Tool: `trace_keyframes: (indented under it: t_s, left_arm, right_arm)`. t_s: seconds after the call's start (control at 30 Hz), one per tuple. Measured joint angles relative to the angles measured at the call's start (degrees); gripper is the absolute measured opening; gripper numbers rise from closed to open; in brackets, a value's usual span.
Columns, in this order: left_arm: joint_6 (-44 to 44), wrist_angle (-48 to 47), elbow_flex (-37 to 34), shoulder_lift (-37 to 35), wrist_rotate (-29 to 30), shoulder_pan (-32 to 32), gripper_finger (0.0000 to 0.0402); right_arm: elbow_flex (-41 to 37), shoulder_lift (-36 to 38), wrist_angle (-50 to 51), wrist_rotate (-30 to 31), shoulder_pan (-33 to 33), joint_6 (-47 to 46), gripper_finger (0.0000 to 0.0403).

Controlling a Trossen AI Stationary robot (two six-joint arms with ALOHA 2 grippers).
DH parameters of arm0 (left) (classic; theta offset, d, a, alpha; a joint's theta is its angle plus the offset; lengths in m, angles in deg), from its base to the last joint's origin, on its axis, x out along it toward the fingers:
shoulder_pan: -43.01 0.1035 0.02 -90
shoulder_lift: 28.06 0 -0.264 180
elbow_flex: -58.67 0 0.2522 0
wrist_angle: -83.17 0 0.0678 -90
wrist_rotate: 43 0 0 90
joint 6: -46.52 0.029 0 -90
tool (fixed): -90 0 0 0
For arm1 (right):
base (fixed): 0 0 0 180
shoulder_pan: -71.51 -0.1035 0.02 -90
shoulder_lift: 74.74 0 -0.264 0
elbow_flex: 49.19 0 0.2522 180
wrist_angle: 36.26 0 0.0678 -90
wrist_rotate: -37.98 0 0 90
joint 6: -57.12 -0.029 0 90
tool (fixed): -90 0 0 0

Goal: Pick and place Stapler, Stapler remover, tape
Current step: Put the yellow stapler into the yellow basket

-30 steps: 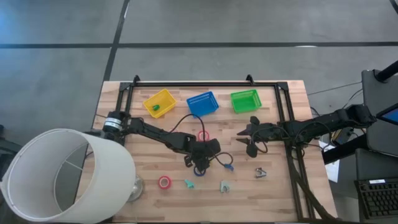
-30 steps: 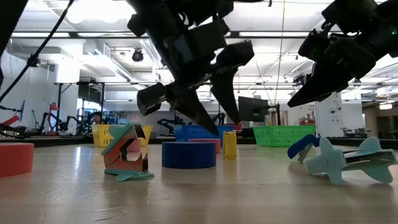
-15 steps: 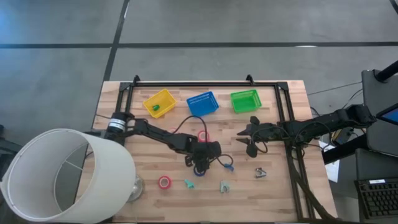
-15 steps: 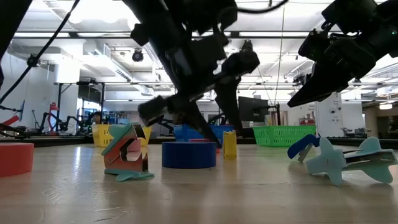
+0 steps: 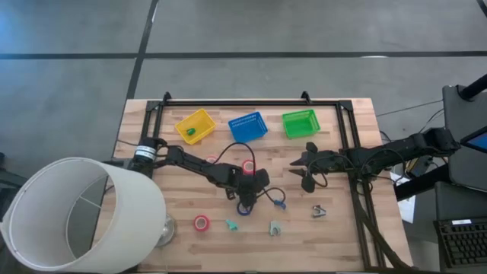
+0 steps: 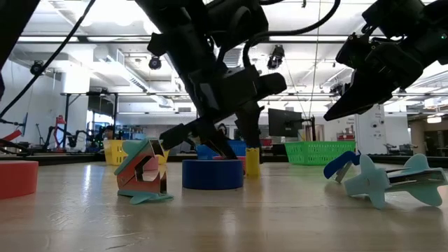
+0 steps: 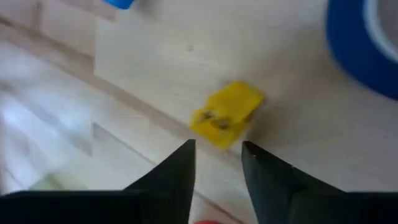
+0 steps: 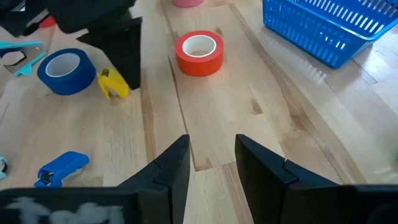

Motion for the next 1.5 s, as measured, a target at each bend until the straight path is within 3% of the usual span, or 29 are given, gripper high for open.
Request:
trace_keyframes:
  t_s: [0.27,0.4,0.7,0.97,1.1,1.33,1.5]
  left_arm:
    - [-3.77,-0.66,-0.02,0.00,-0.65,-0.05,0.0041]
    - [-4.05,-2.11,-0.03,0.00,-0.24,-0.14,0.0030]
    - [-2.40,-4.51,-0.03,-0.17,8.49,-1.64,0.0103]
    - [5.31,-3.80,-0.03,-0.37,9.27,-5.25,0.0164]
    - [6.41,-1.48,-0.03,-0.39,10.31,-6.31,0.0175]
    - [10.14,-1.03,-0.03,-0.43,20.02,-6.46,0.0175]
    - [18.35,-1.06,-0.03,-0.44,20.09,-8.25,0.0175]
  right_arm:
    - [0.00,0.00,0.02,0.00,0.00,0.00,0.0114]
    - [0.00,0.00,0.02,0.00,0.00,0.00,0.0117]
    - [0.00,0.00,0.02,0.00,-0.01,0.00,0.0116]
    - [-0.02,0.00,0.04,0.00,-0.02,0.00,0.0107]
    - [-0.02,0.00,0.04,0.00,0.00,-0.01,0.0108]
    - [-0.01,0.00,0.04,0.00,0.00,-0.44,0.0114]
    - [-0.02,0.00,0.04,0.00,0.00,-0.44,0.0109]
